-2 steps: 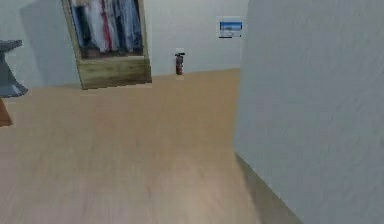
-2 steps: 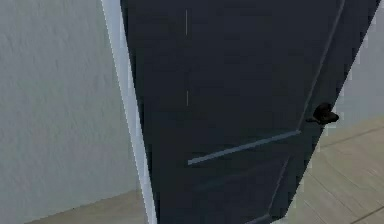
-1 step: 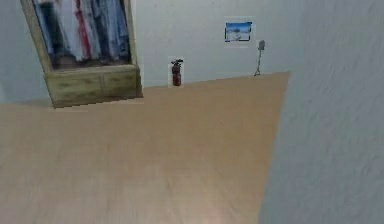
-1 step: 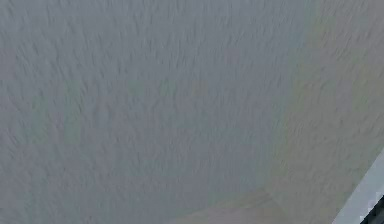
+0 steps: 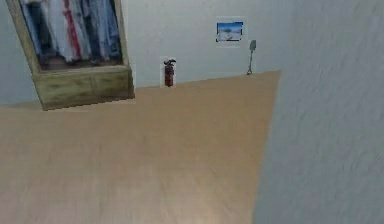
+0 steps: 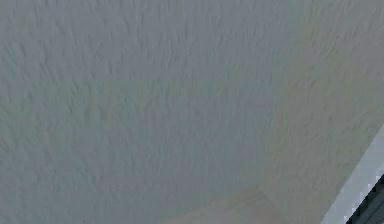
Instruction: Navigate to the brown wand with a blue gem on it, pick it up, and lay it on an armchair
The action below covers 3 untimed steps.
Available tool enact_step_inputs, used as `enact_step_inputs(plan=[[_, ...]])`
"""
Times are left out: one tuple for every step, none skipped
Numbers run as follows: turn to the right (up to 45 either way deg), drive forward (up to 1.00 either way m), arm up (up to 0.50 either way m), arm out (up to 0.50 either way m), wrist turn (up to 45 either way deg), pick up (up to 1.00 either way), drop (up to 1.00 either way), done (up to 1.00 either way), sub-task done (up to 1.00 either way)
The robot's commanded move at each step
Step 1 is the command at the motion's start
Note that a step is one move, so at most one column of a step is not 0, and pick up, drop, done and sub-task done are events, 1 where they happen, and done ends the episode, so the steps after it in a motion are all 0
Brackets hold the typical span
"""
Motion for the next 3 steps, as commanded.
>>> enact_step_inputs(plan=[[-9.0, 0.00, 0.00, 0.00, 0.0, 0.00, 0.00, 0.00, 0.00], [0.0, 1.00, 0.00, 0.00, 0.0, 0.00, 0.00, 0.00, 0.00], [6.0, 0.00, 0.00, 0.00, 0.0, 0.00, 0.00, 0.00, 0.00]])
